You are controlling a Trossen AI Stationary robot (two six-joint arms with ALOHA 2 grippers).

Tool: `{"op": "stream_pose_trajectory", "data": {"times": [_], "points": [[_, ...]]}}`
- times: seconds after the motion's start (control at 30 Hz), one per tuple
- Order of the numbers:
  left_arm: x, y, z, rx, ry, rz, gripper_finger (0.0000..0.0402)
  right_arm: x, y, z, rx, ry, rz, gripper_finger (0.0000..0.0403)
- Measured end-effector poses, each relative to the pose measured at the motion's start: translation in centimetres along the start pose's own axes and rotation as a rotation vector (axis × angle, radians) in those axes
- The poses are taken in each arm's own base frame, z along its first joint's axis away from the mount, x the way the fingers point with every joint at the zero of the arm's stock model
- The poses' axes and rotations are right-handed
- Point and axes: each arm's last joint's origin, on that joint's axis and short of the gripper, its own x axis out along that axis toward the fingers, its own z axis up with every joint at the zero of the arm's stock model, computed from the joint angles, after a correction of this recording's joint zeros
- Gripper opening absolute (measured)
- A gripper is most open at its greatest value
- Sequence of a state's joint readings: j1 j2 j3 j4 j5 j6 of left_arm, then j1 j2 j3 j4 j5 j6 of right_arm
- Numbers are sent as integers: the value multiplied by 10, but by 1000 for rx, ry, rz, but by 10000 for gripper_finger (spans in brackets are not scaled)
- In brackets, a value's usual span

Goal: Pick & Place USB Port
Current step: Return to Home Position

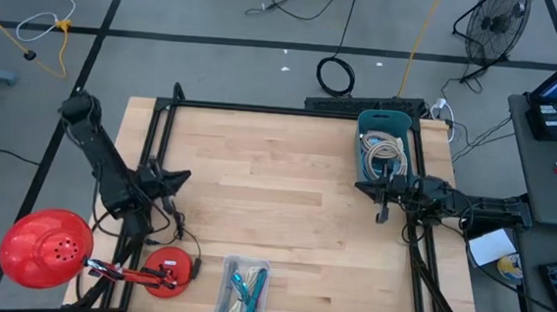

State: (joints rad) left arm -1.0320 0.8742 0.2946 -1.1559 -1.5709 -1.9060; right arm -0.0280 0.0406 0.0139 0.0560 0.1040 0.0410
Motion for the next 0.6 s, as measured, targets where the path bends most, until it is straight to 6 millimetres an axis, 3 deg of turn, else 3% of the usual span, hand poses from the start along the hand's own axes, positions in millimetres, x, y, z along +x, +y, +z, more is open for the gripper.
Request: {"op": "stream_pose_trajectory", "data": {"times": [0.23, 0.6], "points": [[6, -44, 28, 125, 0, 49, 26, 0, 0, 0, 0, 0, 0, 0], [28, -76, 37, 201, 122, 87, 26, 0, 0, 0, 0, -1, 0, 0]]}}
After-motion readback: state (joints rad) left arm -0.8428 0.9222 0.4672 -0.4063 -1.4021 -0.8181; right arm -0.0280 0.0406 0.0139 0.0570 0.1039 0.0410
